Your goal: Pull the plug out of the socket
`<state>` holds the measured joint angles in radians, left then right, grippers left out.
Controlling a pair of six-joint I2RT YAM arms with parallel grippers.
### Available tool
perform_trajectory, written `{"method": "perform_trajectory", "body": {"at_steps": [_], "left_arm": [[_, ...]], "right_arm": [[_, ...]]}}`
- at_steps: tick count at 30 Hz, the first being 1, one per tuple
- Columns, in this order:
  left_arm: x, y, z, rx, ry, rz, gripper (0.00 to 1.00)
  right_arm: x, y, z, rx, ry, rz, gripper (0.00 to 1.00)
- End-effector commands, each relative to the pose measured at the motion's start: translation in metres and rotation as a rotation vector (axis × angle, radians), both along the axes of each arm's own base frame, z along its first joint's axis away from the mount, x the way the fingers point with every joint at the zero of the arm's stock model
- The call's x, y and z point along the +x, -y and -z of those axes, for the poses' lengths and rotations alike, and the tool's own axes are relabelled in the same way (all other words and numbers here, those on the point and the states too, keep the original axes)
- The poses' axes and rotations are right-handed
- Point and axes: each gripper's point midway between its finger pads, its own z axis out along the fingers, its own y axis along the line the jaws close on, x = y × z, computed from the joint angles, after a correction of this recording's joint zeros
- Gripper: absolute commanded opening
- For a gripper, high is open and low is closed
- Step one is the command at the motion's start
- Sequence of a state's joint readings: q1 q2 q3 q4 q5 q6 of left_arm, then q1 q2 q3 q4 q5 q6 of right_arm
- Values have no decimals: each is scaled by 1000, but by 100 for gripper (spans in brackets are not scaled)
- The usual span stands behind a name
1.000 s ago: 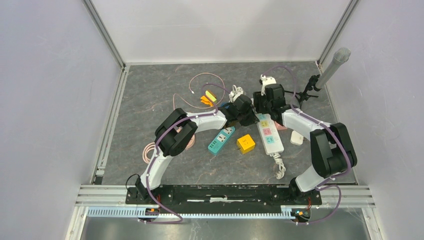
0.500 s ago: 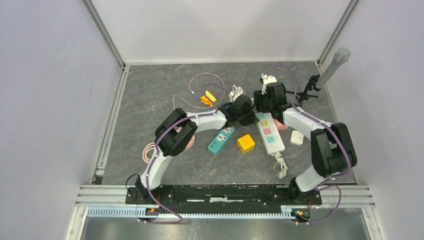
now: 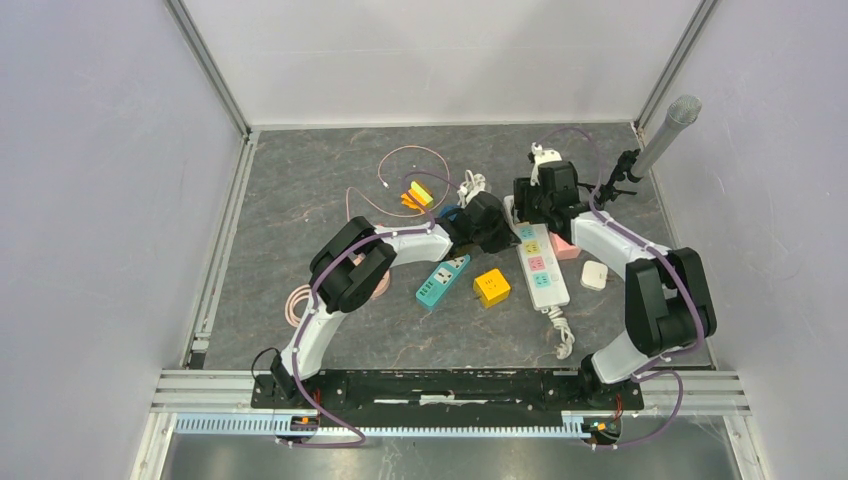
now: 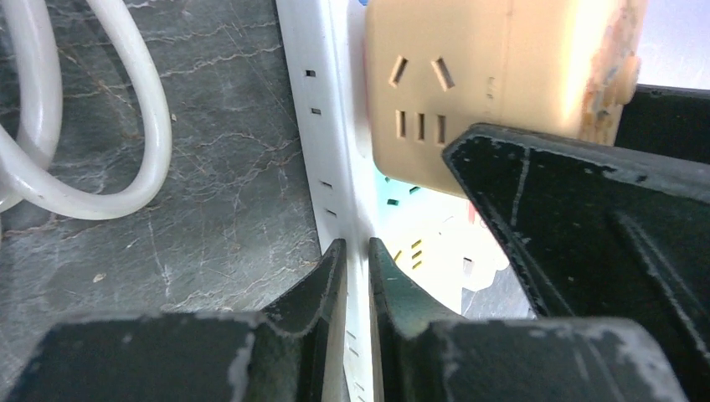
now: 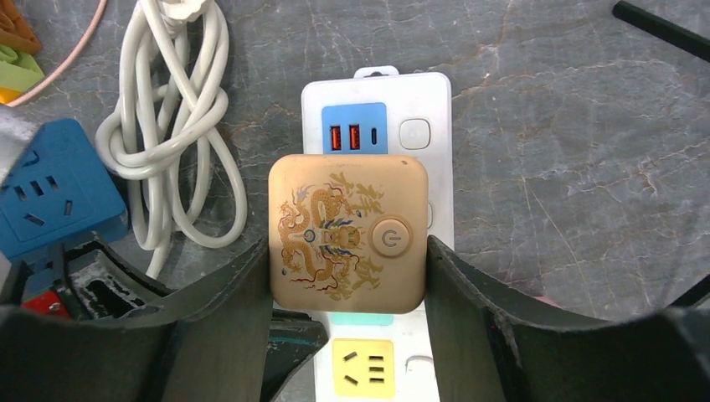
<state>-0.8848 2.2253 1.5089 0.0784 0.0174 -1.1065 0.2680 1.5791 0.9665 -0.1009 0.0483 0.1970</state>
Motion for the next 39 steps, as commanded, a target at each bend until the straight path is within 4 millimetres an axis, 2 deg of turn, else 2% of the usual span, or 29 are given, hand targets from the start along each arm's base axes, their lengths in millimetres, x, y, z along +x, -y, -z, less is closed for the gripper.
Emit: {"method": "perform_trajectory", "body": {"at_steps": [1, 5, 9, 14, 20, 25, 28, 34, 37, 39], "left_arm": [[-4, -17, 32, 61, -54, -38, 20], [-4, -18, 32, 62, -55, -40, 20], [-4, -17, 31, 60, -55, -40, 20], [-4, -14, 27, 37, -33, -22, 22], [-7, -1, 3, -80, 87, 75, 38], [-15, 9, -25, -202, 216, 176, 64], [-21, 11, -40, -286, 291, 226, 72], [-26, 11, -49, -344, 329, 250, 76], [-25, 11, -50, -341, 333, 252, 76], [-25, 11, -48, -337, 331, 251, 76]], "right_arm": [[27, -22, -104, 179, 289, 4, 0], [26, -29, -116, 217, 312, -22, 0], [29, -26, -112, 195, 281, -4, 0], [28, -1, -107, 99, 277, 93, 0], [25, 47, -104, -116, 284, 249, 0], [20, 81, -89, -296, 253, 348, 0], [22, 94, -78, -358, 220, 386, 0], [30, 105, -39, -394, 104, 379, 6], [32, 106, -25, -392, 71, 368, 17], [32, 106, -17, -388, 52, 361, 28]]}}
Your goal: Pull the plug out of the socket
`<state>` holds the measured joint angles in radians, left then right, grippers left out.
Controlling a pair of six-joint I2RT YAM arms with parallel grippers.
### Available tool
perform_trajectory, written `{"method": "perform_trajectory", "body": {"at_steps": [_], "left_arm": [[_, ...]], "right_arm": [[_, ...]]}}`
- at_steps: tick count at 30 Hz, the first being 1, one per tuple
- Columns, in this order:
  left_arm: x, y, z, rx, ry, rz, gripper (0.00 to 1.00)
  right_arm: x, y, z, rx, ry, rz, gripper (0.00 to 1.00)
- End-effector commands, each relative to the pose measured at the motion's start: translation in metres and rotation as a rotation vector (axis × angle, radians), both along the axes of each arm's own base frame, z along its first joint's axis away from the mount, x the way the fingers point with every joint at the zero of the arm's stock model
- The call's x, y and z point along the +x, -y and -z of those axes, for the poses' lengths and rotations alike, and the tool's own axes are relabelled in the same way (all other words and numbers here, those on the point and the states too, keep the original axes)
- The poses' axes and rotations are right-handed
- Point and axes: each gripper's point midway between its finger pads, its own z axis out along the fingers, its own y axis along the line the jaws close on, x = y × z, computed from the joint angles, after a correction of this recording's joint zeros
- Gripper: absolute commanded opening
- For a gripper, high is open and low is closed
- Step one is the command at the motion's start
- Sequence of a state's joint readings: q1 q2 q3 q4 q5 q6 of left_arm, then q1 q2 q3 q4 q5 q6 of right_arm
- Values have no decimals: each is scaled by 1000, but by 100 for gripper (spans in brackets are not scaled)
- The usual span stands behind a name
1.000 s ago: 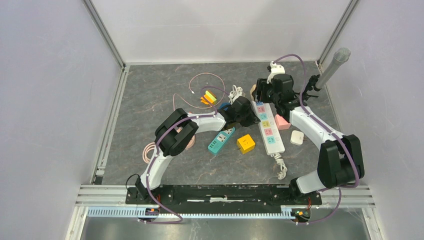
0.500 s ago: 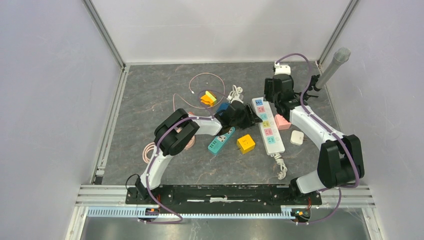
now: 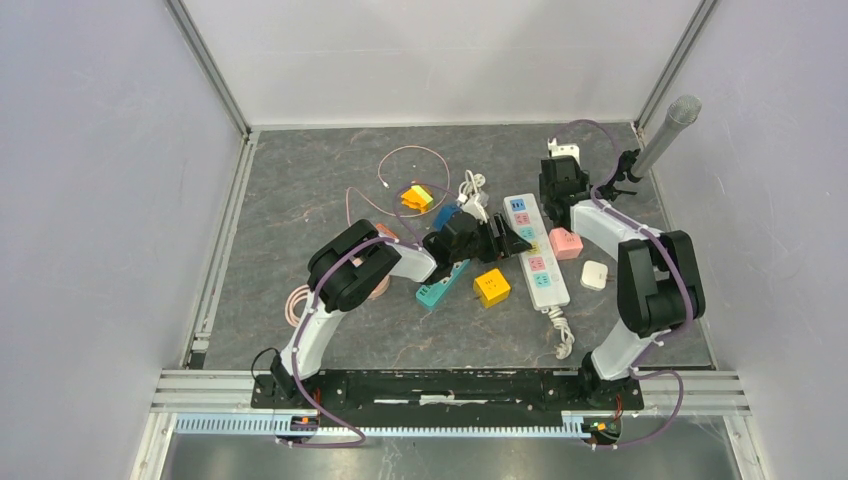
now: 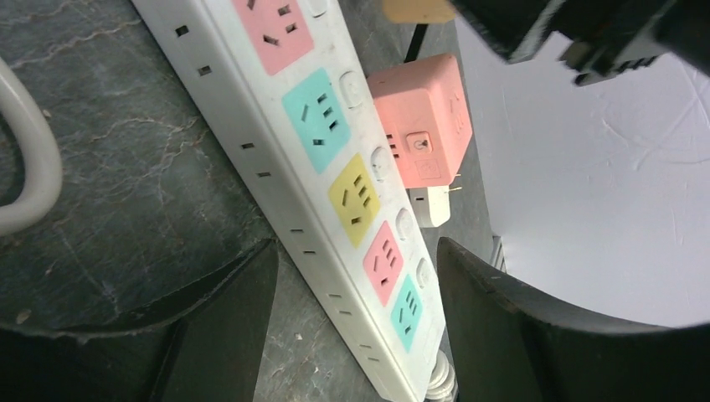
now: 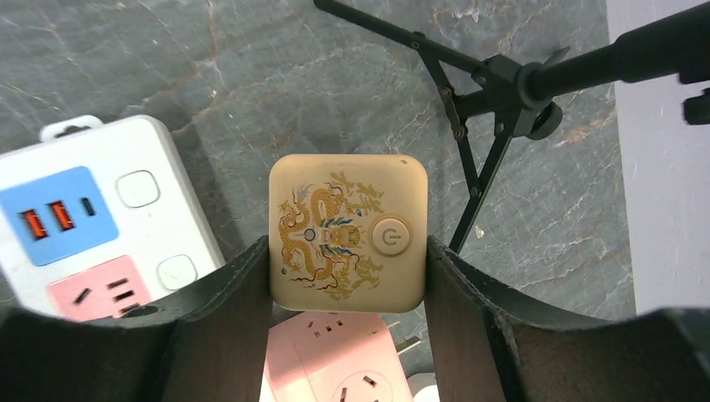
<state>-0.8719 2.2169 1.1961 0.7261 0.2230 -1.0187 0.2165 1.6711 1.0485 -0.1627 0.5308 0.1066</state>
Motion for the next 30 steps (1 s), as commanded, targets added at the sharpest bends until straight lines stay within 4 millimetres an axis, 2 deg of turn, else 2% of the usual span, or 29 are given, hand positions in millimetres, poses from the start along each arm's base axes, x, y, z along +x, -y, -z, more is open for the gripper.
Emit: {"method": "perform_trajectory", "body": {"at_steps": [1, 7, 10, 17, 24, 30], "left_arm": [[4, 5, -35, -63, 115, 30, 76], [5, 10, -34, -23, 115, 40, 76], [8, 11, -39, 14, 135, 48, 76], [14, 0, -77, 186, 254, 85, 79], [13, -14, -106, 278, 284, 98, 81], [23, -55, -121, 438, 279, 2, 83]], "right_arm": [[17, 1, -13, 10, 47, 4, 34], [18, -7, 0, 38, 6, -29, 58], [20, -10, -2, 55, 17, -37, 64], [23, -18, -7, 102, 26, -58, 83], [22, -36, -24, 189, 90, -131, 89], [17, -55, -43, 281, 143, -214, 89]]}}
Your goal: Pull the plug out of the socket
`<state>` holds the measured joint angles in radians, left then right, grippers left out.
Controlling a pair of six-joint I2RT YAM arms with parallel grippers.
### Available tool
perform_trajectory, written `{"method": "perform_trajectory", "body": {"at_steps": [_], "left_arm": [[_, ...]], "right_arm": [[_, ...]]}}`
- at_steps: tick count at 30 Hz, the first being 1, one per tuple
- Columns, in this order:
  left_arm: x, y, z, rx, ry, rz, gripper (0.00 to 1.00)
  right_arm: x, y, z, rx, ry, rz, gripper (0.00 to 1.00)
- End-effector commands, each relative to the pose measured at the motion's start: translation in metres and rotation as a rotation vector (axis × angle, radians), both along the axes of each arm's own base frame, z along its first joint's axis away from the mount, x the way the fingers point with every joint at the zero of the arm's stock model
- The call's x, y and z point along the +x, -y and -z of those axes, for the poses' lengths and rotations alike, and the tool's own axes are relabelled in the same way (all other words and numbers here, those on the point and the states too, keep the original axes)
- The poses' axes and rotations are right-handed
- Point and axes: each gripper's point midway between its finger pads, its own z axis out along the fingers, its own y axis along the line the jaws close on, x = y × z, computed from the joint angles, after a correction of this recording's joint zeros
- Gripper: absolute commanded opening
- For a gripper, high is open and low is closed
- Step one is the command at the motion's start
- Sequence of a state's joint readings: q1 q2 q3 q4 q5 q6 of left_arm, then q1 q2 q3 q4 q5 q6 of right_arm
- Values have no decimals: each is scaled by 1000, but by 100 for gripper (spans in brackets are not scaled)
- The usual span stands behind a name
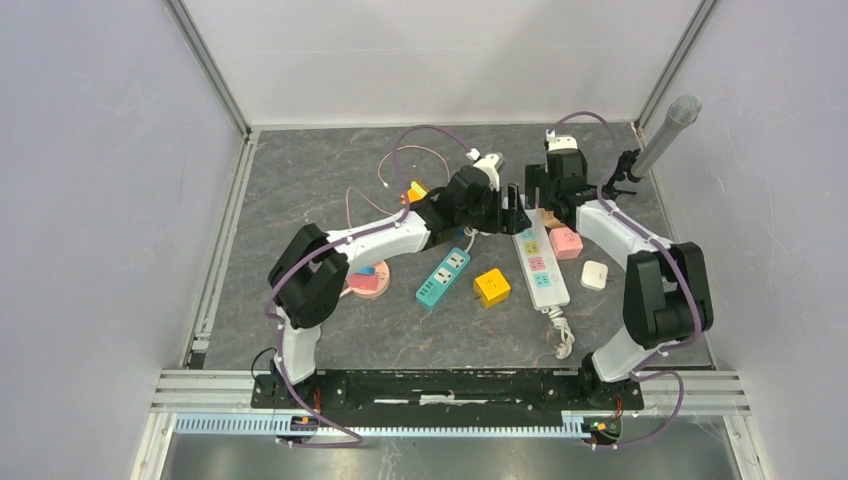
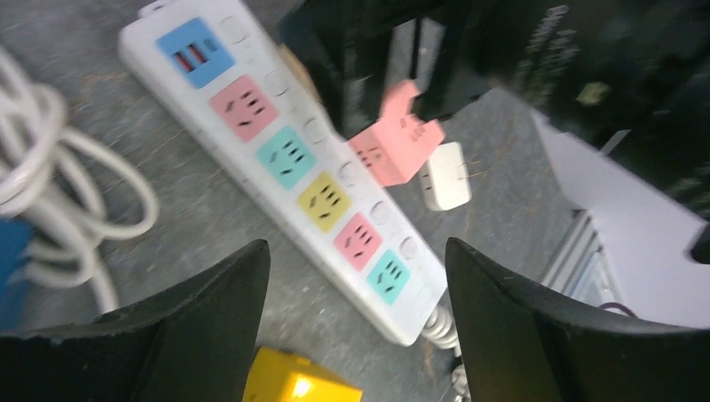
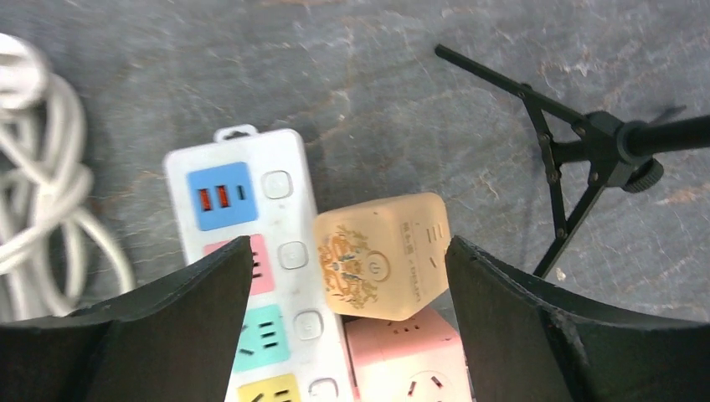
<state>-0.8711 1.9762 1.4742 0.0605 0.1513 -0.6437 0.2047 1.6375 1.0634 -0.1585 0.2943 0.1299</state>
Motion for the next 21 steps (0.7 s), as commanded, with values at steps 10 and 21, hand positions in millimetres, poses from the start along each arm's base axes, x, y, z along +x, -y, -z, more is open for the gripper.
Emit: {"method": "perform_trajectory", "body": {"at_steps": [10, 21], "left_arm": [[22, -147, -29, 291, 12, -336, 98], [17, -309, -100, 421, 132, -743, 100]], "right_arm": [[-19, -91, -64, 398, 207, -376, 81], [-77, -211, -104, 549, 275, -781, 87]]}}
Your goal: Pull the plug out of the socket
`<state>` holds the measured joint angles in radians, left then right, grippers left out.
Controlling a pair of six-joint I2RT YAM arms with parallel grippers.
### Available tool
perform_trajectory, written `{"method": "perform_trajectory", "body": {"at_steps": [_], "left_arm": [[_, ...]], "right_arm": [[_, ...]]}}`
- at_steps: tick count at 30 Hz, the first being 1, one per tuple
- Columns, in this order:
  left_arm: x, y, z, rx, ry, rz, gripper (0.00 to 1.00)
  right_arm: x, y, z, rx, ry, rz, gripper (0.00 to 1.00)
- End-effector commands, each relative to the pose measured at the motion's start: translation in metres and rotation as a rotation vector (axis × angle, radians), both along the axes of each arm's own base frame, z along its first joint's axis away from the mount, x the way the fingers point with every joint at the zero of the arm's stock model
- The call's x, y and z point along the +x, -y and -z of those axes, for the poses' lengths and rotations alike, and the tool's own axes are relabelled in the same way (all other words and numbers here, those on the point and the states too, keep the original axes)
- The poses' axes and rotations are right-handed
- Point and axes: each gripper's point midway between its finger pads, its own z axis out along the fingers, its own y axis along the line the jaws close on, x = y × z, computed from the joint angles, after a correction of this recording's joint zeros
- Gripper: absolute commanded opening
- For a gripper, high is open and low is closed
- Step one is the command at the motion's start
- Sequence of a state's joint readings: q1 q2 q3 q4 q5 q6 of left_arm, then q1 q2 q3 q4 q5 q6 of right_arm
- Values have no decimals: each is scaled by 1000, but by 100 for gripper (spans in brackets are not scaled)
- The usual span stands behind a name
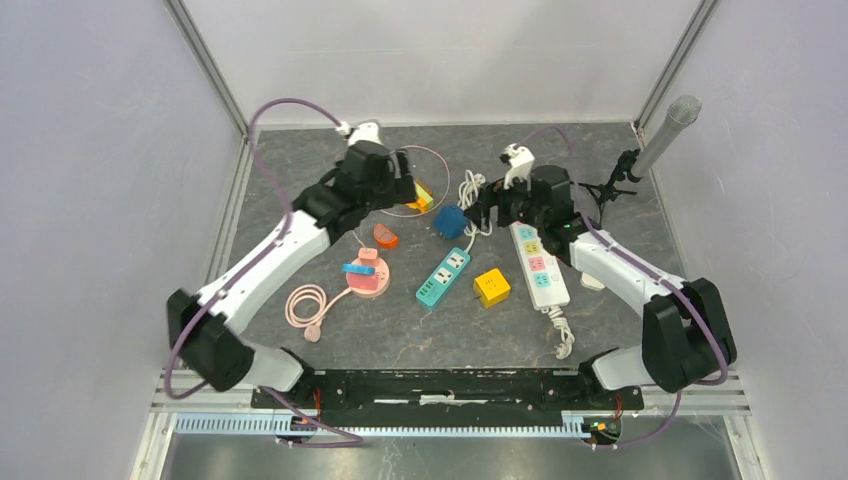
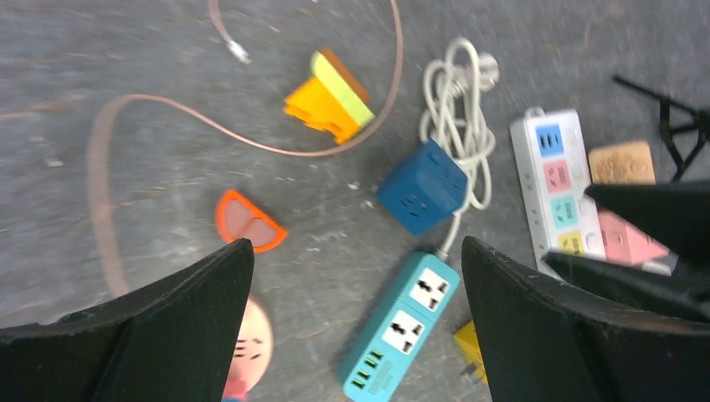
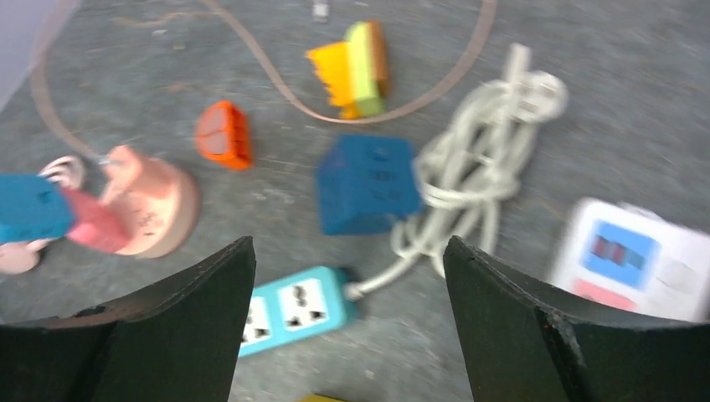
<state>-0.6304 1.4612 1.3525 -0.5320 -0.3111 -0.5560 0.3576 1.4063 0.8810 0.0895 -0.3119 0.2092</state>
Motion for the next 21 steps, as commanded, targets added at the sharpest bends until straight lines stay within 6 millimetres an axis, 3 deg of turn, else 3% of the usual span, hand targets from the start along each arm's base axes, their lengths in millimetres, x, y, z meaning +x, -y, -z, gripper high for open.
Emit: {"method": "perform_trajectory", "body": {"at_steps": [1, 11, 17, 19, 21], "left_arm": [[-15, -67, -27, 53, 86, -170, 100], [-44, -124, -58, -5, 196, -328, 100], [-46, -129, -71, 3, 237, -303, 100], [-44, -130, -68, 13, 215, -302, 100], [-43, -133, -65, 11, 189, -307, 100]], "right_arm": [[-22, -60, -41, 118, 124, -172, 87], [-74, -166, -39, 148, 205, -424, 84], [-142, -232, -34, 138, 268, -778, 81], [-149, -245, -30, 126, 283, -818, 81], [-144, -254, -25, 100, 287, -799, 80]]}}
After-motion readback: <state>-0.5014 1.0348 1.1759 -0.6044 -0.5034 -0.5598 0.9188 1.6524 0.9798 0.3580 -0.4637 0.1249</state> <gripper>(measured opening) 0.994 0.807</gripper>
